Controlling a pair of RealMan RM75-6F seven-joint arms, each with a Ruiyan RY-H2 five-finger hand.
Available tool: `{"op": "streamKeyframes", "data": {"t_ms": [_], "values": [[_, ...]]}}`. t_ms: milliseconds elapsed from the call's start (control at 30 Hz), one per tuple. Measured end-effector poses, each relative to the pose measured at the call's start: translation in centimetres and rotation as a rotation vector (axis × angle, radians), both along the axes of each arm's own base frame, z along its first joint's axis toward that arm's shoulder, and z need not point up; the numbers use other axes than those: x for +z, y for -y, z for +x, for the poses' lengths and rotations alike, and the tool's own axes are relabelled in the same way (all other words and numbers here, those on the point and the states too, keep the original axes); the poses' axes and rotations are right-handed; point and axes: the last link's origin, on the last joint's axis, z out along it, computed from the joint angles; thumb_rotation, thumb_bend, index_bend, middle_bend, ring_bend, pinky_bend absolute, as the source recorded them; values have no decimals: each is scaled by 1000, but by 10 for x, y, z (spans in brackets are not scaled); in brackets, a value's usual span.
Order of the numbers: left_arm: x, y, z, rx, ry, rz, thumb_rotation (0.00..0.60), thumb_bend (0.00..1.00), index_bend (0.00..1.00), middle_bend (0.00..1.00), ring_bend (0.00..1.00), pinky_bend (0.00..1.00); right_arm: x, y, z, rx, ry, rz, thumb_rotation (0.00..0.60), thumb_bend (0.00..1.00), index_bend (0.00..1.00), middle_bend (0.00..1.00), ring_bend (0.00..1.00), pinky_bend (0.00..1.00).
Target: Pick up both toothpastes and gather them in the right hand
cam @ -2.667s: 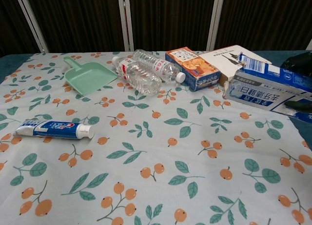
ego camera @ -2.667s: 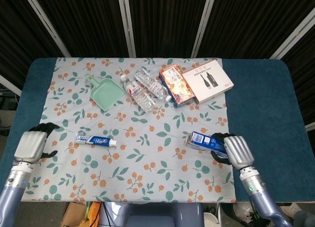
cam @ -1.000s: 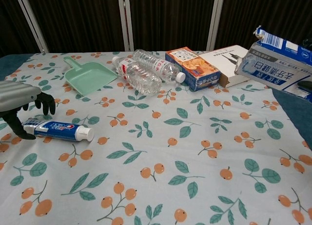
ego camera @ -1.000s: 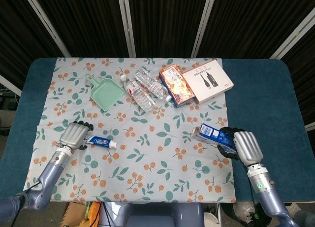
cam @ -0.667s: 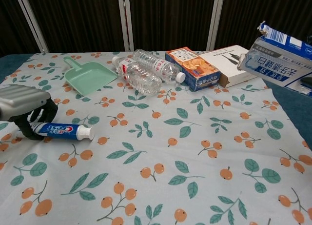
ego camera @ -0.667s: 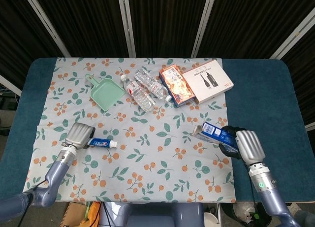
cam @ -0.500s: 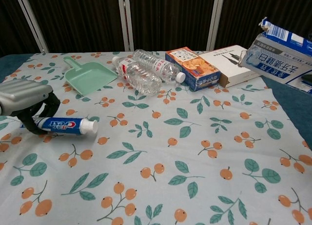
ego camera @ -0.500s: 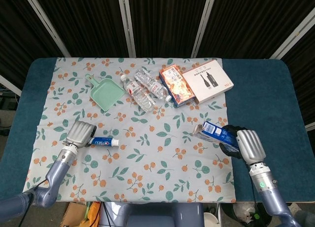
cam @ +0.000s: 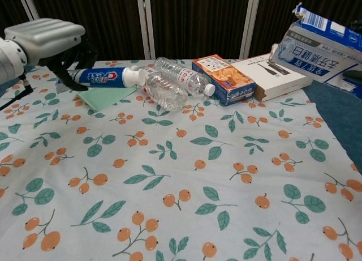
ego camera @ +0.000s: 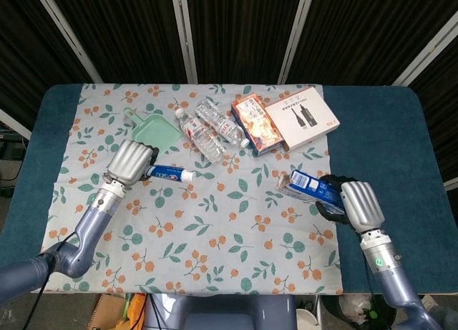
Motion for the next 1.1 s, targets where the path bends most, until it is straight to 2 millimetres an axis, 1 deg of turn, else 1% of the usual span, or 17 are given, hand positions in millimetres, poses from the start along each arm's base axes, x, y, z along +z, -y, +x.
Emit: {"op": "streamKeyframes", "data": {"t_ms": [200, 333, 433, 533, 633, 800, 1100], "values": [[5, -19, 52, -143, -29, 2, 600, 439, 704, 737, 667, 696, 0, 15, 23, 28, -7, -7, 600, 365, 524, 537, 476, 470], [10, -30, 94, -246, -42, 22, 600, 439, 704, 737, 666, 696, -1, 24, 40, 31, 12, -8, 600, 364, 524, 537, 476, 470], [12, -34, 121, -306, -33, 35, 600, 439, 704, 737, 667, 696, 0, 27, 53, 40, 30, -8, 600, 365, 524, 537, 476, 470], [11, -35, 143, -348, -22, 43, 600, 439, 704, 737, 667, 696, 0, 27, 60, 41, 39, -7, 600, 364, 524, 537, 476, 470], [11, -34, 155, -374, -23, 54, 600, 439, 704, 737, 667, 696, 3, 26, 61, 35, 38, -13, 600, 364, 524, 537, 476, 470], [14, -31, 166, -416, -52, 89, 600, 438, 704, 737, 667, 696, 6, 23, 59, 19, 56, -13, 600, 365, 524, 537, 476, 470], [30, -25, 196, -525, -95, 157, 600, 439, 706, 741, 667, 696, 15, 18, 61, 24, 71, -18, 600, 365, 524, 537, 476, 470]]}}
